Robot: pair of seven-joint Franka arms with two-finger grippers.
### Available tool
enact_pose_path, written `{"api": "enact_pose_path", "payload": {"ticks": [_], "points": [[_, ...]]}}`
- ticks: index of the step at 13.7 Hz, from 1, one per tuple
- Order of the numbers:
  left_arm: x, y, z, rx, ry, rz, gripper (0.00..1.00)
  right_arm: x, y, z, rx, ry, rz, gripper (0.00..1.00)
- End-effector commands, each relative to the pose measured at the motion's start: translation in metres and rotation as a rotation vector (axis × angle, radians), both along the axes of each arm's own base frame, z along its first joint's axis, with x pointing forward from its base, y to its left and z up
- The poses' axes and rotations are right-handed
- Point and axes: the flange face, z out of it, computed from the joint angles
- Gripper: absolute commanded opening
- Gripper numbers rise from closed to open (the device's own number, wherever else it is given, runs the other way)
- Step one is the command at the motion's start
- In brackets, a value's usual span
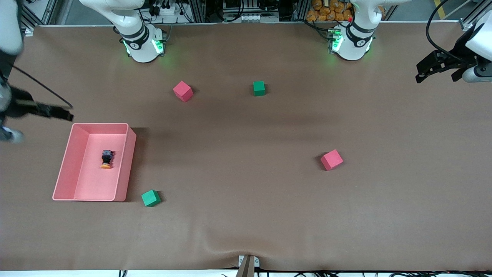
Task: Place and upright button with both arms
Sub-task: 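Reach the right gripper into the pink tray toward the yellow button, then grasp the yellow button inside the tray with the right gripper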
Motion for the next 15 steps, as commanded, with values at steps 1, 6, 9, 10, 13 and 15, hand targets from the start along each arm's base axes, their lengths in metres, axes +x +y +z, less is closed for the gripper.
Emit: {"api": "enact_pose_path", "payload": {"ticks": [1,6,9,10,13,15], "points": [[0.000,0.004,0.006,0.007,0.009,-0.013,1.00,0.020,-0.020,-0.076,0.061,-0.004,0.032,1.00],[-0.001,0.005,0.002,0.008,0.021,-0.008,1.00,0.024,-0.064,-0.207,0.112,-0.031,0.148,1.00],[-0.001,0.006,0.002,0.008,0.021,-0.007,1.00,0.017,-0.054,-0.253,0.104,-0.067,0.172,1.00],[0.000,0.006,0.001,0.008,0.022,-0.007,1.00,0.013,-0.051,-0.269,0.098,-0.073,0.174,1.00],[0.000,0.008,0.001,0.009,0.024,-0.002,1.00,0.012,-0.049,-0.300,0.089,-0.083,0.173,1.00],[0.000,0.009,0.000,0.009,0.025,-0.001,1.00,0.013,-0.046,-0.306,0.085,-0.090,0.181,1.00]]}}
